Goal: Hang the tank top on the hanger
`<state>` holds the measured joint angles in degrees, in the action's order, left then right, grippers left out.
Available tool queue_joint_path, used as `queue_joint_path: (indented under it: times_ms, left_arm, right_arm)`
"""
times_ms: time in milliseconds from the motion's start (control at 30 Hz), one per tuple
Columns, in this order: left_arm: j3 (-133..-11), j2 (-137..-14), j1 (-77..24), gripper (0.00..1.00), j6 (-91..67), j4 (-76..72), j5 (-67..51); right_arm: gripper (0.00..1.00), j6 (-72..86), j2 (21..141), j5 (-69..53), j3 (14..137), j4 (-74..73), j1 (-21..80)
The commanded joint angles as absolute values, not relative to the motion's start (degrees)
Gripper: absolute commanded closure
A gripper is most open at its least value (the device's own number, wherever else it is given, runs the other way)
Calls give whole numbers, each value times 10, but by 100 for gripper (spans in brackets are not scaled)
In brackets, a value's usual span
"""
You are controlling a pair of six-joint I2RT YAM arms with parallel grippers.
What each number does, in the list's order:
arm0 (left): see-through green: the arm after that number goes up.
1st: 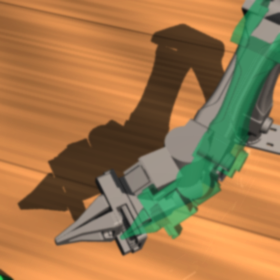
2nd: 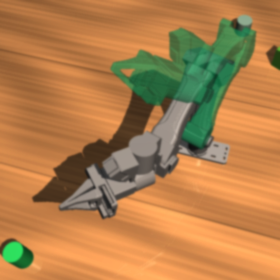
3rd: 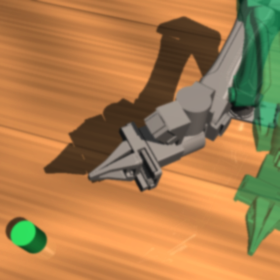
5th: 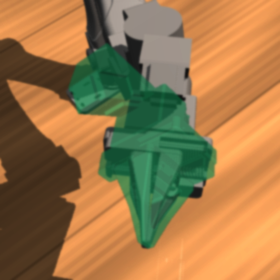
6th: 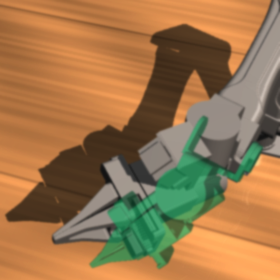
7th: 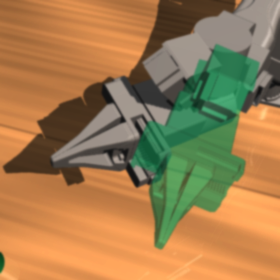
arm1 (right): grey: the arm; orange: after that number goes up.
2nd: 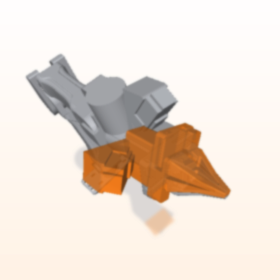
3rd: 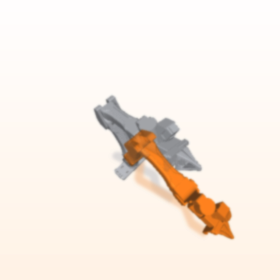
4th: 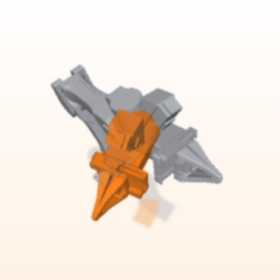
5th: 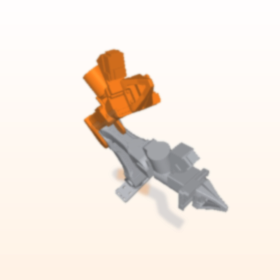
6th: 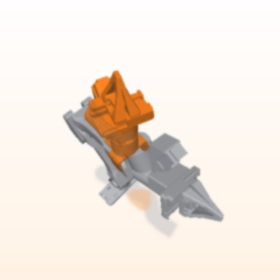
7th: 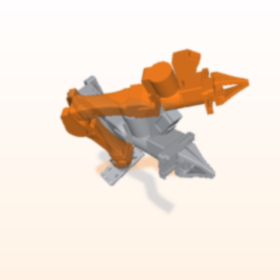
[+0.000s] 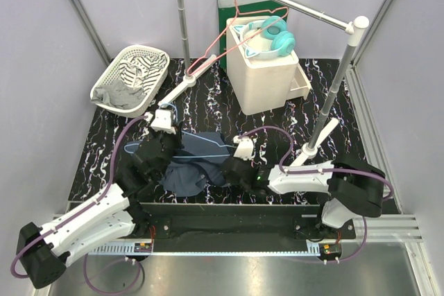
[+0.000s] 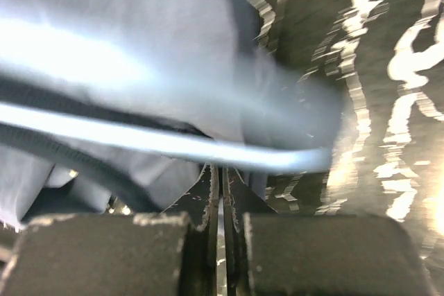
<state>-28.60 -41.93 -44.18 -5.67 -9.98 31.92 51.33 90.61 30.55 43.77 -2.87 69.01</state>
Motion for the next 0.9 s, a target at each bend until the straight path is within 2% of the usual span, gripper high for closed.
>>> queue_joint_path:
  times_ms: [0, 400, 867]
  left_arm:
    - [-282, -400, -443, 100, -60, -138, 330]
    - [-265, -382, -443, 100, -52, -161, 314]
    - [-261, -392, -444, 100, -47, -170, 313]
  right_arm:
    - [100, 498, 839, 336, 413, -35, 658]
    - [100, 441, 742, 330, 367, -46, 564]
    - [100, 389, 658, 310, 418, -133, 557]
